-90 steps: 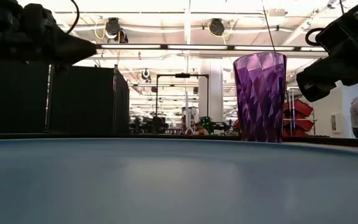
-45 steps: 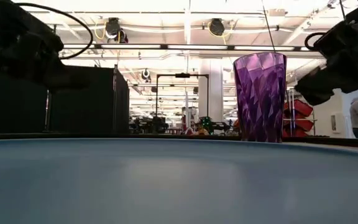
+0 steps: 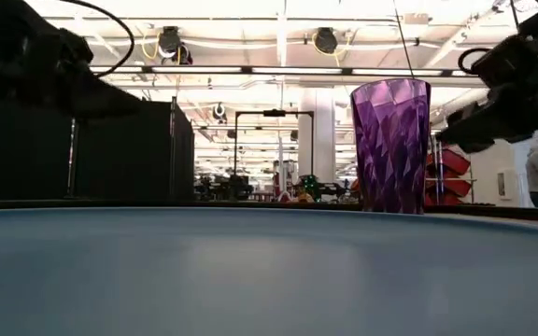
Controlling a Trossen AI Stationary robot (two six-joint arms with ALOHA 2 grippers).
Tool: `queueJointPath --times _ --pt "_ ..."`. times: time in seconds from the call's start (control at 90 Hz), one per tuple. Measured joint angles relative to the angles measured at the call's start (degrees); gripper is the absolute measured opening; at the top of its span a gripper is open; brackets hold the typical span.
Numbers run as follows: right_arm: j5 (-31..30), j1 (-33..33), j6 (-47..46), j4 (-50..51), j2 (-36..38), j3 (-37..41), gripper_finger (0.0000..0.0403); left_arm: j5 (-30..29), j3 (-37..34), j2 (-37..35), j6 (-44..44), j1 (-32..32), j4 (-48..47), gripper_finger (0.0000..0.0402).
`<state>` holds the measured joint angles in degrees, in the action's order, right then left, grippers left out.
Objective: Set table place
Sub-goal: Return to Home Position
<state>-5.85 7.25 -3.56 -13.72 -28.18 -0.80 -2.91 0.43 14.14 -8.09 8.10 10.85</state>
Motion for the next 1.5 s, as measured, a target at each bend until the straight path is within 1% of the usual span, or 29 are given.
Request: queueJointPath --times 0.1,0.2,0.3,0.422,0.633,0.756,0.911,1.078,1.178,1.356,1.5 --pt "0.6 0.0 2.5 -3.6 0.4 0.0 0.0061 0.1 0.0 -1.7 1.5 0.0 2.0 0.0093" --pt "1.4 0.0 3.1 -3.0 1.7 0.0 0.0061 0.2 0.0 -4.7 2.5 0.0 2.7 0.0093" --pt "1.5 0.0 2.7 -2.0 4.5 0.0 0.0061 0.5 0.0 -8.9 2.7 0.0 1.5 0.0093" --pt "1.7 0.0 3.5 0.4 10.0 0.0 0.0061 1.0 0.0 -14.1 2.7 0.0 -2.5 0.0093" --pt "1.5 0.0 4.0 7.8 21.6 0.0 0.0061 1.5 0.0 -14.1 2.5 0.0 -4.1 0.0093" --pt "1.4 0.0 4.3 11.9 28.0 0.0 0.0061 1.6 0.0 -14.1 3.5 0.0 -1.9 0.0093" --pt "1.3 0.0 4.9 12.4 27.9 0.0 0.0061 1.5 0.0 -14.1 4.1 0.0 -0.6 0.0093" --pt "1.9 0.0 4.9 12.5 27.5 0.0 0.0061 2.1 0.0 -14.1 4.0 0.0 -1.3 0.0093" --pt "3.5 0.0 4.4 12.7 26.6 0.0 0.0061 2.2 0.0 -14.1 3.3 0.0 -3.8 0.0093" --pt "3.9 0.0 1.2 12.7 24.5 0.0 0.0061 1.8 0.0 -14.1 2.5 0.0 -5.1 0.0093" --pt "4.5 0.0 0.6 12.8 22.7 0.0 0.0061 2.1 0.0 -14.1 2.4 0.0 -9.8 0.0093"
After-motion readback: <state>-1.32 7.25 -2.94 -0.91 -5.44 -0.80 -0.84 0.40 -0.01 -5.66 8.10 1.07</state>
